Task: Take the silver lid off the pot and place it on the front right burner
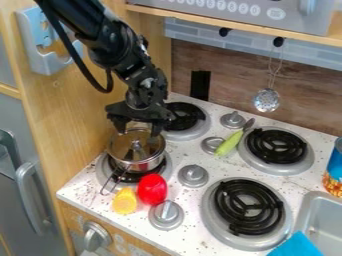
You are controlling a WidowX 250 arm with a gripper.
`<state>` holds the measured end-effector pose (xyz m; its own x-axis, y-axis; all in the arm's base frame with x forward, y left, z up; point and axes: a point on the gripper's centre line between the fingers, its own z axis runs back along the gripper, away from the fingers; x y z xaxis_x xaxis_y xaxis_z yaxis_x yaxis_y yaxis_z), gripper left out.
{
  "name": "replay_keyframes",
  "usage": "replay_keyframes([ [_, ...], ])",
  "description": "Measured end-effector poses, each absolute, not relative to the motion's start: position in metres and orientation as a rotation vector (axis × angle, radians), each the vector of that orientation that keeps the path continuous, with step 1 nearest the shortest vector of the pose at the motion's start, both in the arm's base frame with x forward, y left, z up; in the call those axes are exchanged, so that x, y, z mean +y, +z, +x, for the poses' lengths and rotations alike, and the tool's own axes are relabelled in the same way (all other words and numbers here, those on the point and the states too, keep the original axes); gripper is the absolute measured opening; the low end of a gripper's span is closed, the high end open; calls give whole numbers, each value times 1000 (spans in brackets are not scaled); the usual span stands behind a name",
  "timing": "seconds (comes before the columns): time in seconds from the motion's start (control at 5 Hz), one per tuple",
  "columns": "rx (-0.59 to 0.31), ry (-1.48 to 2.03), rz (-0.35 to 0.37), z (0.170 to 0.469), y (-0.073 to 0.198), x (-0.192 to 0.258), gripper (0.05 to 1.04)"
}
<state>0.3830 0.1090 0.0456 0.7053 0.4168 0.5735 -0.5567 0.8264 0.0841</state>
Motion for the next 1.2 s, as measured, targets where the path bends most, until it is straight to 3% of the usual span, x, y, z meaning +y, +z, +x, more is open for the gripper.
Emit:
replay_keyframes([
  [0.6, -508, 536, 268, 386, 27, 109, 1001],
  [0.8, -501, 533, 262, 387, 25, 108, 943],
  [1.2, -491, 519, 261, 388, 26, 110, 462],
])
